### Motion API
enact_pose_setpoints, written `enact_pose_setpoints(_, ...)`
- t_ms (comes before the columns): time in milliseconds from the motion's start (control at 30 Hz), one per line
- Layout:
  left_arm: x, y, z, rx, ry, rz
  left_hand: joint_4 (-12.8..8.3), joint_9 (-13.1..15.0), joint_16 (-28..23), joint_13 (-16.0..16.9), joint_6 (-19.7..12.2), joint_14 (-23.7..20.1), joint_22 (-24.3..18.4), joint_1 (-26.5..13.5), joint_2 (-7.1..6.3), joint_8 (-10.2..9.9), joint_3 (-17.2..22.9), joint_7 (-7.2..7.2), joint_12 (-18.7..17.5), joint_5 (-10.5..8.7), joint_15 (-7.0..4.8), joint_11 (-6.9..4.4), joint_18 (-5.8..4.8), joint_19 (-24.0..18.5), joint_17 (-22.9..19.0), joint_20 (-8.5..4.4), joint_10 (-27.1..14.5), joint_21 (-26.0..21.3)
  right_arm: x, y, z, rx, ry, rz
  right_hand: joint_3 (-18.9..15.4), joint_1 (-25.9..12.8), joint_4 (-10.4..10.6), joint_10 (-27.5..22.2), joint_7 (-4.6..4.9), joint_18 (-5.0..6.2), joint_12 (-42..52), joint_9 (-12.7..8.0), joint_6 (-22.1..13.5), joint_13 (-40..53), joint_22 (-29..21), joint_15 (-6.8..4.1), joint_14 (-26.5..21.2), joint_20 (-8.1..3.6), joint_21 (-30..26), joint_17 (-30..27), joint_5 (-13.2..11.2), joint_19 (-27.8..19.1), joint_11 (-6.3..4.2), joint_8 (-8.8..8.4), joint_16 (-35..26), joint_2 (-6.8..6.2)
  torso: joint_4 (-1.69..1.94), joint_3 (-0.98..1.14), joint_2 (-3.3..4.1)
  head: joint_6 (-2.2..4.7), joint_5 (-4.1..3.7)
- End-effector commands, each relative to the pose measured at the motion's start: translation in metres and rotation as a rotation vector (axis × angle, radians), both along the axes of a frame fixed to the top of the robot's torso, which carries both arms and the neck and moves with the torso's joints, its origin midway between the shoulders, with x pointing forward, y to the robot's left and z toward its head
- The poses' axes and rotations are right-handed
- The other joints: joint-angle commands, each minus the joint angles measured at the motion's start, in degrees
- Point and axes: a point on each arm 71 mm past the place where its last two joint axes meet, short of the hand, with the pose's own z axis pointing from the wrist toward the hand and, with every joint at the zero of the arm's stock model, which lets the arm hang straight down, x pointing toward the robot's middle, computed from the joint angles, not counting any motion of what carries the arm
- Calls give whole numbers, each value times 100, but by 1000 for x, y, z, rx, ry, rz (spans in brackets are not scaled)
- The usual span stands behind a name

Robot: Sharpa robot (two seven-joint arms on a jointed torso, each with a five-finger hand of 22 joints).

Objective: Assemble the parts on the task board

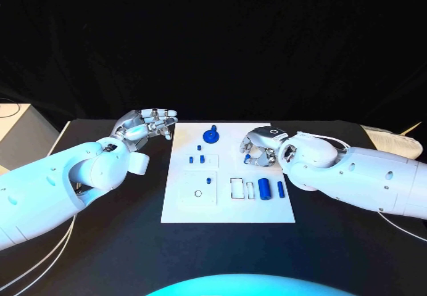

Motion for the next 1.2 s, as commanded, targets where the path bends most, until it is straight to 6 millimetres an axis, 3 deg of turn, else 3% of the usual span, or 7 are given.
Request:
enact_pose_setpoints(33,-1,-2,1,-11,-3,-16,1,-5,-29,-8,20,-38,-5,40,34,19,-41,14,36,9,17,-13,45,20,-5,-4,-45,-34,0,1,-3,-29,10,5,91,10,2,71,-2,-29,19,3,78,-5,8,-26,207,-19,32,-3,2,92,-2,42,39,-10,-4,6,-3,-12,-2)
enact_pose_setpoints(500,-1,-2,1,-9,1,-15,5,-7,-31,-9,20,-37,-11,36,39,21,-46,14,39,10,17,-13,45,22,-7,-3,-47,-41,2,-1,-6,-49,22,-2,286,-3,0,133,4,-30,-13,16,202,-8,19,-36,205,-29,36,-6,-2,92,-13,89,51,-51,1,2,-3,-9,-11)
enact_pose_setpoints(733,-1,-2,1,-9,2,-15,5,-7,-32,-10,20,-37,-12,37,39,21,-47,14,39,10,17,-13,45,23,-8,-3,-48,-42,0,2,-7,-43,22,7,539,-21,-35,345,-3,-42,-18,50,349,9,77,-62,207,-52,116,2,-10,111,-47,158,73,-49,2,5,-1,-14,-11)
enact_pose_setpoints(900,-1,-1,1,-9,2,-14,5,-7,-32,-10,20,-37,-12,37,39,21,-47,14,39,10,17,-13,45,23,-8,-3,-48,-42,-1,2,-7,-31,14,10,748,-45,-105,680,-51,-62,-4,117,510,44,164,-123,212,-101,244,-2,-33,144,-124,255,89,15,2,3,-5,-23,-16)
enact_pose_setpoints(967,-1,-1,1,-9,2,-14,5,-7,-32,-10,20,-37,-12,37,39,21,-47,14,39,10,17,-13,45,23,-8,-3,-48,-42,-1,3,-7,-25,12,11,887,-63,-165,811,-71,-74,-49,156,556,54,208,-151,216,-130,305,-4,-285,158,-154,293,98,54,1,3,-3,-24,-16)
enact_pose_setpoints(1200,-1,-1,1,-9,2,-14,5,-7,-32,-10,20,-37,-12,37,39,21,-47,14,39,10,17,-13,45,23,-8,-3,-48,-42,-2,3,-5,5,-19,4,1085,-71,-367,1148,-114,-96,-86,289,692,129,302,-218,220,-190,434,-18,-265,184,-235,433,109,183,-1,3,-6,-22,-17)
